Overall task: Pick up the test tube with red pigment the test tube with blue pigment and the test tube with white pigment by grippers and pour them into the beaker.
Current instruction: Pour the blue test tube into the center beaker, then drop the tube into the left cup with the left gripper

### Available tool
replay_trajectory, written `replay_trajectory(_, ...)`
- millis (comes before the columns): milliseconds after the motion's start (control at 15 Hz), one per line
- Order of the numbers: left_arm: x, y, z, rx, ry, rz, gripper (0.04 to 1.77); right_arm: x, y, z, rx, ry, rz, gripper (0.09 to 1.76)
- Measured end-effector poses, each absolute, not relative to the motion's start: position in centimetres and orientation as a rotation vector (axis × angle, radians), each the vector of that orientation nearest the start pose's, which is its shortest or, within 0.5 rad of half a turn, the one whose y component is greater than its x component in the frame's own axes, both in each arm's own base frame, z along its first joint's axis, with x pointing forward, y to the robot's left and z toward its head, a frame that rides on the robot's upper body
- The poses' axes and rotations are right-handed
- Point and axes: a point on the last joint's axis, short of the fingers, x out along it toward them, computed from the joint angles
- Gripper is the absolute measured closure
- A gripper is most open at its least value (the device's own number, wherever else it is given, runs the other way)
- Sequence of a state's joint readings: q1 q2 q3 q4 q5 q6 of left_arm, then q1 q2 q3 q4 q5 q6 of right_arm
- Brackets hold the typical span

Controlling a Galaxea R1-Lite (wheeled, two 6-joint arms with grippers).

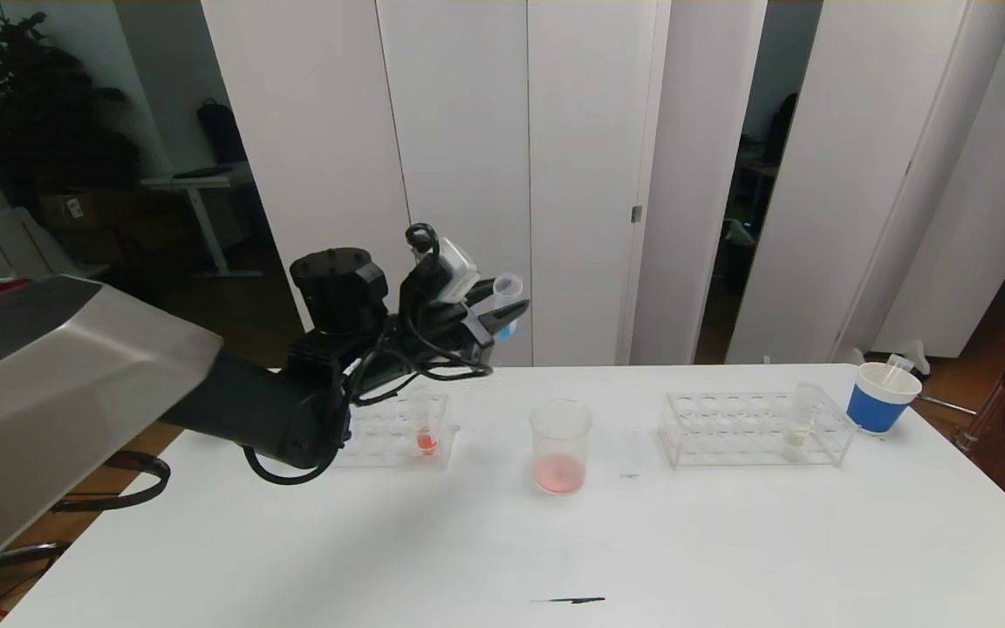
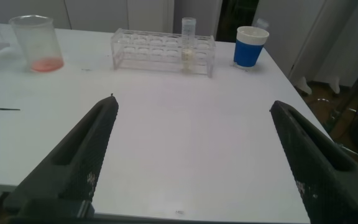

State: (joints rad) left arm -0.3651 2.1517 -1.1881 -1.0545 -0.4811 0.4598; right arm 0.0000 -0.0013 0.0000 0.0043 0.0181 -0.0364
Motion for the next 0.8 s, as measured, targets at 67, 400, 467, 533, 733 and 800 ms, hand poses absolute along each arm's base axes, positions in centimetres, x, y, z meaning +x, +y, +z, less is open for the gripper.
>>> replay_trajectory(67, 39.5, -16.4, 15.5, 0.466, -0.309, -0.829, 1.24, -2.3, 0.0, 7.5, -0.036, 0.003, 0.018, 0.1)
replay_trajectory(400, 39.9, -17.5, 13.3, 0.597, -0.385, -0.844, 1.24, -2.3, 0.0, 7.5, -0.036, 0.003, 0.018, 0.1)
replay_trajectory(467, 39.9, -17.7, 13.0, 0.623, -0.395, -0.845, 1.24, -2.3, 0.0, 7.5, -0.036, 0.003, 0.018, 0.1)
replay_trajectory(533, 39.9, -17.8, 12.8, 0.668, -0.414, -0.842, 1.24, -2.3, 0.0, 7.5, -0.036, 0.003, 0.018, 0.1)
replay_trajectory(733, 39.9, -18.3, 12.0, 0.77, -0.475, -0.825, 1.24, -2.3, 0.0, 7.5, -0.036, 0.003, 0.018, 0.1)
replay_trajectory(800, 39.9, -18.5, 11.8, 0.788, -0.492, -0.821, 1.24, -2.3, 0.0, 7.5, -0.036, 0.003, 0.018, 0.1)
